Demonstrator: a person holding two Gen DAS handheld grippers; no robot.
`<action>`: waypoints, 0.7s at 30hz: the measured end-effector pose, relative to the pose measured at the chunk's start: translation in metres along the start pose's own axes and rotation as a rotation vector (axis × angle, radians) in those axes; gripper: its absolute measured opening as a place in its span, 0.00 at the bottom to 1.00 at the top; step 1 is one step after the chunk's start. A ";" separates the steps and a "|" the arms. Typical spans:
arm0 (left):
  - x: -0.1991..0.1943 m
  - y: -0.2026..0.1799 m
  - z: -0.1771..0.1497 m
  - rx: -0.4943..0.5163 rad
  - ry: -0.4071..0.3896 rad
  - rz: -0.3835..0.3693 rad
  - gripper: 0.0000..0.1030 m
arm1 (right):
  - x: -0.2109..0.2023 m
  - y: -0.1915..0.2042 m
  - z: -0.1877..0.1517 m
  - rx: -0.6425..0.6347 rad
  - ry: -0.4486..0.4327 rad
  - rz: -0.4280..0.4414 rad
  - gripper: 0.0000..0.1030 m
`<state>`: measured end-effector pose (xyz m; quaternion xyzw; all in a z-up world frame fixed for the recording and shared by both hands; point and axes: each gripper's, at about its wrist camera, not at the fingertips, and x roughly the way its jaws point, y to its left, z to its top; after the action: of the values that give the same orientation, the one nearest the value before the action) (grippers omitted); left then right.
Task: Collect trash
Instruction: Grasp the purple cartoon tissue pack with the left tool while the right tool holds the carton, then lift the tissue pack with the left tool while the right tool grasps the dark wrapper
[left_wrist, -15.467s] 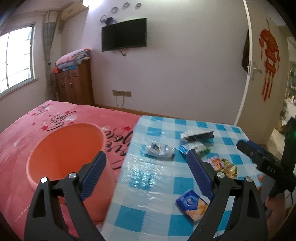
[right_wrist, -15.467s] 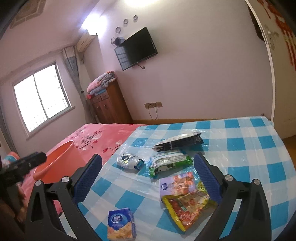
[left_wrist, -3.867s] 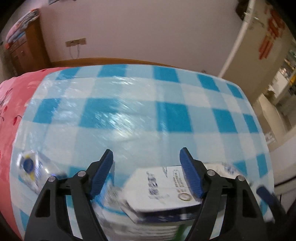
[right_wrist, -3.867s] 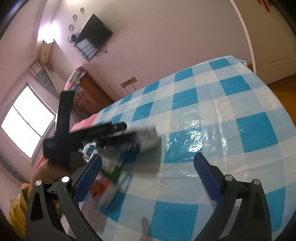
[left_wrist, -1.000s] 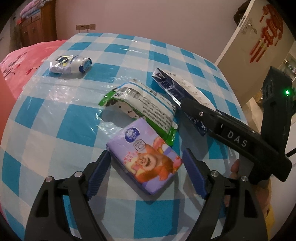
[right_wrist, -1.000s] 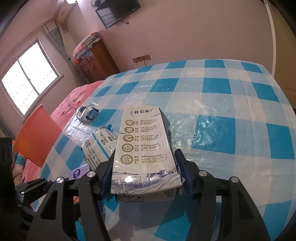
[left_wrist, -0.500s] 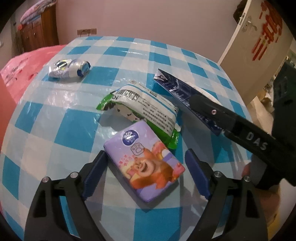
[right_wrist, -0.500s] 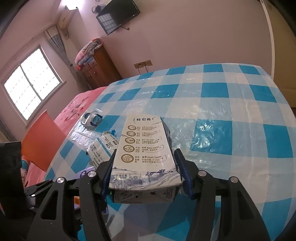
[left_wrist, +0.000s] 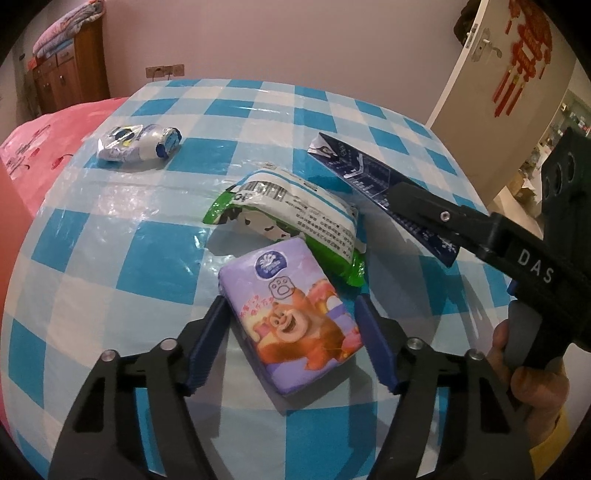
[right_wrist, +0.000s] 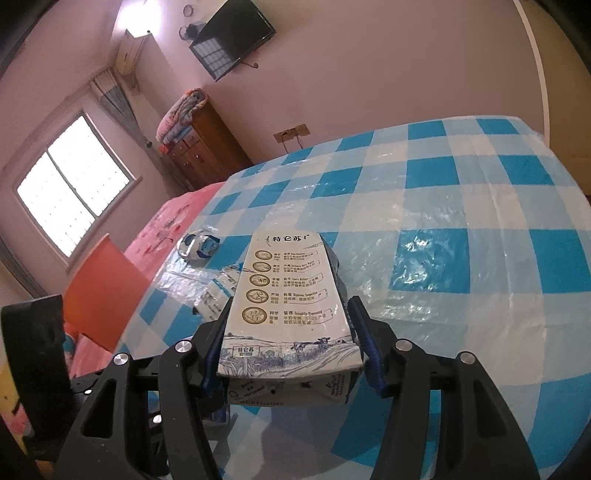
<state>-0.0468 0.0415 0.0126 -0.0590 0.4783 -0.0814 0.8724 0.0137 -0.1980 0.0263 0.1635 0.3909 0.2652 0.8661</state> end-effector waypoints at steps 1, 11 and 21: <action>-0.001 0.001 0.000 -0.001 0.000 -0.006 0.65 | -0.001 -0.001 0.000 0.008 -0.002 0.007 0.58; -0.009 0.012 -0.005 -0.011 -0.010 -0.052 0.56 | -0.008 -0.007 0.001 0.104 -0.019 0.099 0.58; -0.020 0.036 -0.010 -0.049 -0.023 -0.088 0.54 | -0.008 0.004 0.000 0.127 -0.017 0.146 0.58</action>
<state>-0.0628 0.0800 0.0171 -0.1023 0.4668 -0.1075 0.8718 0.0079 -0.1998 0.0335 0.2483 0.3868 0.3009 0.8356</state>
